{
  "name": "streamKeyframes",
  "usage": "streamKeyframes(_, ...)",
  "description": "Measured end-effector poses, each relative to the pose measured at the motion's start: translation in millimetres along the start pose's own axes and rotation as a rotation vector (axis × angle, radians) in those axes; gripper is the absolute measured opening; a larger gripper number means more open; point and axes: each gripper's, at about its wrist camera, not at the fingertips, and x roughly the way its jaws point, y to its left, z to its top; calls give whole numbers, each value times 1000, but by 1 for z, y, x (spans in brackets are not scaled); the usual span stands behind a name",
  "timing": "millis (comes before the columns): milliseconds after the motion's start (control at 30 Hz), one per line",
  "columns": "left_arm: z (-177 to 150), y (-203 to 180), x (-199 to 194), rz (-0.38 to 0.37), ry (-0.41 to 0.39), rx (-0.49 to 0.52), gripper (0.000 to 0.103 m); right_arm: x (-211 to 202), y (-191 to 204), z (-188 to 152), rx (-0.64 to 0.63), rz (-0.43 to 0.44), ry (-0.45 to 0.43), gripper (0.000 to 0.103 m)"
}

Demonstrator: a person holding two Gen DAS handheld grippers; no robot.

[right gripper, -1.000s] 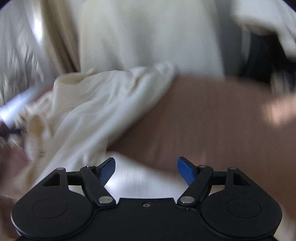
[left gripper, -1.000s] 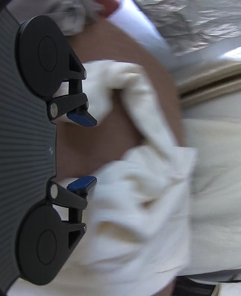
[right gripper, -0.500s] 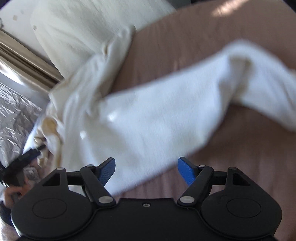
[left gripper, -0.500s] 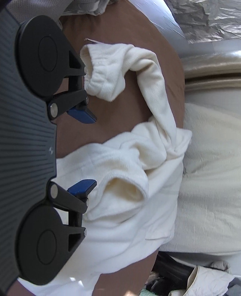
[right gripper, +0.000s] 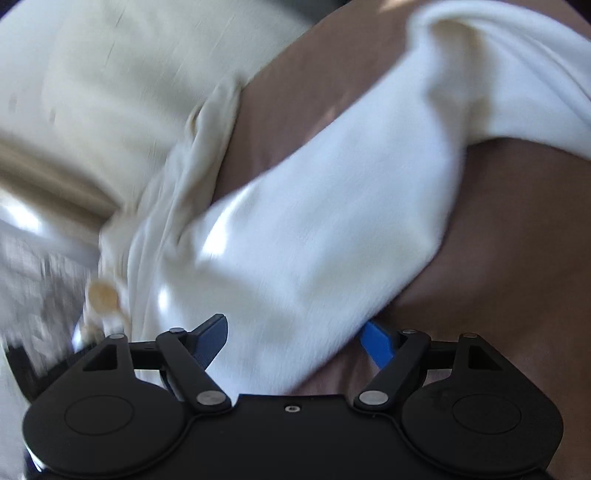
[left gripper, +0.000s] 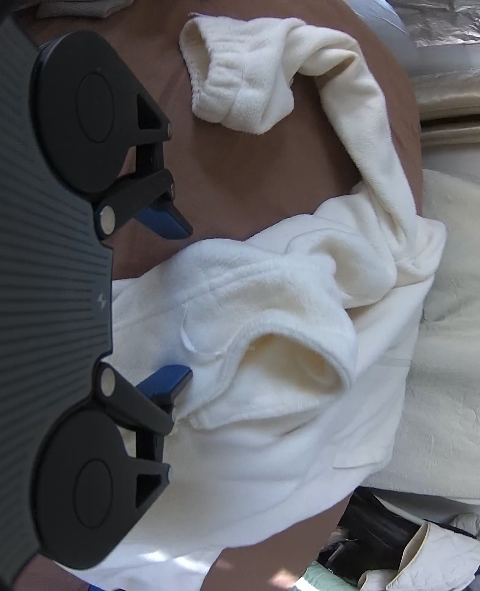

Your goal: Fold clothes

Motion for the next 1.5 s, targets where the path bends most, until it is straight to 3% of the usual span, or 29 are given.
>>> streamKeyframes(67, 2, 3, 3, -5, -1, -14, 78, 2, -4, 1, 41, 21, -40, 82)
streamKeyframes(267, 10, 7, -5, -22, -75, -18, 78, 8, 11, 13, -61, -35, -114, 82)
streamKeyframes(367, 13, 10, -5, -81, -83, -49, 76, 9, 10, 12, -95, -40, -140, 82)
streamKeyframes(467, 14, 8, 0, -50, -65, -21, 75, 7, 10, 6, -160, -65, -161, 75)
streamKeyframes(533, 14, 5, 6, -13, -45, 12, 74, 8, 13, 6, -200, -108, -169, 66)
streamKeyframes(567, 12, 2, 9, 20, -35, 41, 72, 8, 14, 6, -220, -129, -174, 61)
streamKeyframes(600, 10, 0, 10, 31, -43, 69, 67, 9, 15, 6, -240, -150, -178, 48)
streamKeyframes(633, 9, -2, 12, 30, -47, 89, 53, 9, 16, 6, -259, -174, -182, 34)
streamKeyframes(667, 9, -2, 11, 5, -43, 84, 37, 10, 16, 7, -275, -199, -187, 28)
streamKeyframes(700, 10, -3, 7, -8, -43, 72, 33, 9, 15, 8, -284, -213, -189, 22)
streamKeyframes(833, 7, -17, -18, 42, -130, 138, 16, 4, 16, 16, -291, -242, -187, 13)
streamKeyframes(900, 4, -18, -26, 62, -151, 148, 15, -2, 20, 20, -309, -266, -201, 8)
streamKeyframes(1000, 3, -14, -35, 91, -164, 130, 12, -14, 27, 29, -335, -301, -232, 7)
streamKeyframes(1100, -1, -17, -49, 164, -212, 170, 11, -27, 30, 36, -339, -305, -261, 7)
streamKeyframes(1233, -4, -20, -61, 195, -248, 192, 11, -39, 31, 32, -371, -310, -297, 7)
streamKeyframes(1500, -4, -22, -55, 237, -229, 189, 11, -29, 27, 28, -369, -341, -284, 7)
